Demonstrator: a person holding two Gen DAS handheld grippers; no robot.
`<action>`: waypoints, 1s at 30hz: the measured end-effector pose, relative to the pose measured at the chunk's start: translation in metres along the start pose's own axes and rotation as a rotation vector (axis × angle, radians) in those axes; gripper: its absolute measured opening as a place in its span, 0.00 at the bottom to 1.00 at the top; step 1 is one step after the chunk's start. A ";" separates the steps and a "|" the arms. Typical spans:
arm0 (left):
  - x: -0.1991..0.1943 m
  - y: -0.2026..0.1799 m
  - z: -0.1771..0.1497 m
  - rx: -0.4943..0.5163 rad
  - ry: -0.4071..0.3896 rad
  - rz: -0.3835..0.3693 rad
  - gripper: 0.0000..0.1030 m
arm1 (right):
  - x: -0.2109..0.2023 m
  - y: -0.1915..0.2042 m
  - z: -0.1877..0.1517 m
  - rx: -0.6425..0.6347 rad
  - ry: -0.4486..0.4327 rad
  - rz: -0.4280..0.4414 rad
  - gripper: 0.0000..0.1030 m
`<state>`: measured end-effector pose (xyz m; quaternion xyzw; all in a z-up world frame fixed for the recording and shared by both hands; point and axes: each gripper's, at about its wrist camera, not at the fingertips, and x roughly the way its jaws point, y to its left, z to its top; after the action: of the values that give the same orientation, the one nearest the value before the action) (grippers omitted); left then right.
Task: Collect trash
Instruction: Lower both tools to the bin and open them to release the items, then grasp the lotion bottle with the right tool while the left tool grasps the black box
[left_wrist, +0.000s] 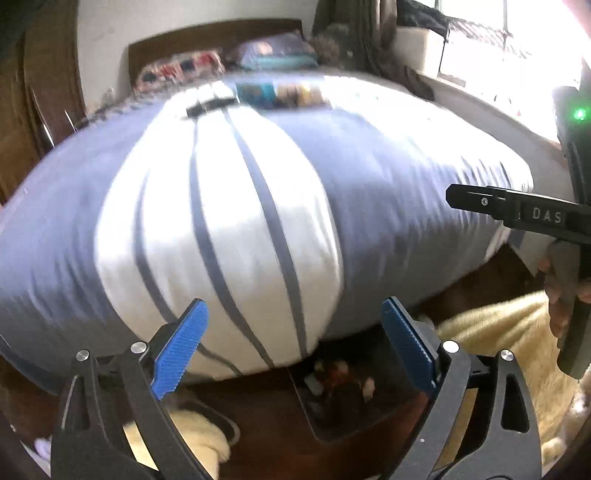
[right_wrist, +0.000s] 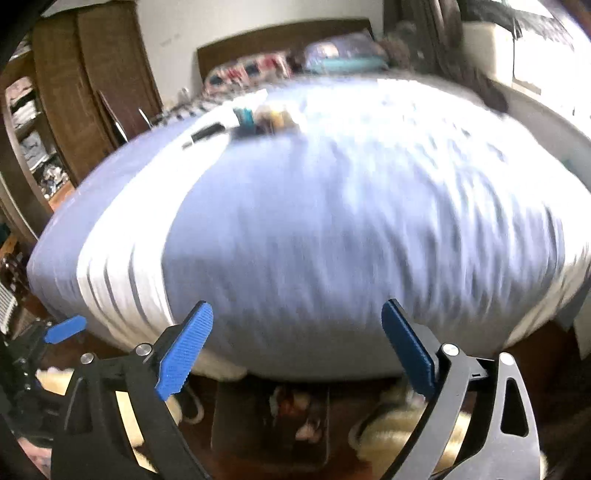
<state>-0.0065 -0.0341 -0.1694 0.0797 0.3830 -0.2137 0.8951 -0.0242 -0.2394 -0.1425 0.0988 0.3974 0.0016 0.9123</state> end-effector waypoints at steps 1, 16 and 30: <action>-0.004 0.004 0.012 -0.003 -0.015 0.001 0.87 | 0.000 0.001 0.010 -0.008 -0.013 0.001 0.91; 0.066 0.082 0.146 -0.121 -0.017 0.012 0.89 | 0.087 0.009 0.156 -0.057 -0.051 0.010 0.85; 0.133 0.119 0.211 -0.117 -0.011 0.072 0.89 | 0.196 0.022 0.243 -0.166 0.021 -0.011 0.47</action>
<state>0.2659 -0.0346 -0.1211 0.0399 0.3870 -0.1590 0.9074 0.2882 -0.2451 -0.1193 0.0204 0.4060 0.0307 0.9131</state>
